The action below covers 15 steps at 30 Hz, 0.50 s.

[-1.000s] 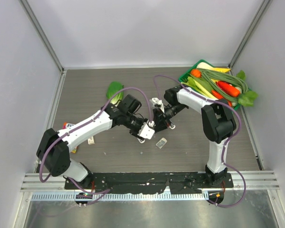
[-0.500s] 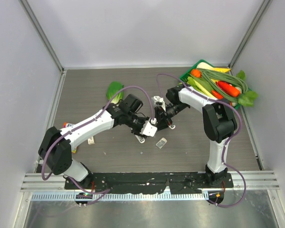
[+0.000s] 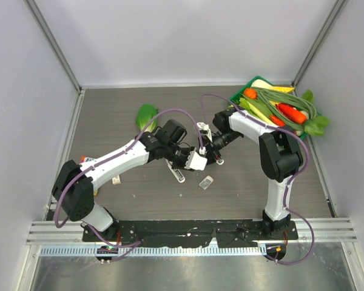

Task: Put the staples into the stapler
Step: Pick up the staple from the center of the board.

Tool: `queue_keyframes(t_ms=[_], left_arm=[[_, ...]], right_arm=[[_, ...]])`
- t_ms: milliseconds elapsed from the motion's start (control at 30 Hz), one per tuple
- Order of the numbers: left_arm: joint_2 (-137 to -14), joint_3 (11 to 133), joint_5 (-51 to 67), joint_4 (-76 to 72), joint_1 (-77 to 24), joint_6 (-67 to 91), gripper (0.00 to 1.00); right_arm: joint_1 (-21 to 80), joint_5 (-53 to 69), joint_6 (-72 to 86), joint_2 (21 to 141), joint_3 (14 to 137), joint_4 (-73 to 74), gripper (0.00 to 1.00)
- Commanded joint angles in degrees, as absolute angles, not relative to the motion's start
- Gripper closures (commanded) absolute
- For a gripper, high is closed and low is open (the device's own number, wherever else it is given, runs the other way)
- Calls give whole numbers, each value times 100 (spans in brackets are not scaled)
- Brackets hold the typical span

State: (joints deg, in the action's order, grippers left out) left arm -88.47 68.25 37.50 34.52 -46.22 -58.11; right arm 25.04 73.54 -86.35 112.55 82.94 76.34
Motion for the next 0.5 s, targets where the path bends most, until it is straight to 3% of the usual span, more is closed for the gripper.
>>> queue_keyframes(t_ms=[0, 200, 467], left_arm=[[-8956, 6952, 3560, 2945, -4737, -5529, 74], [-8930, 6908, 3366, 2786, -4790, -5353, 90], [-8921, 6891, 3226, 2725, -4808, -5186, 94]], right_arm=[[2575, 7989, -8561, 11048, 8437, 8613, 79], [2566, 7989, -8543, 10995, 8446, 8613, 80], [2523, 7963, -8517, 10995, 8481, 8613, 76]])
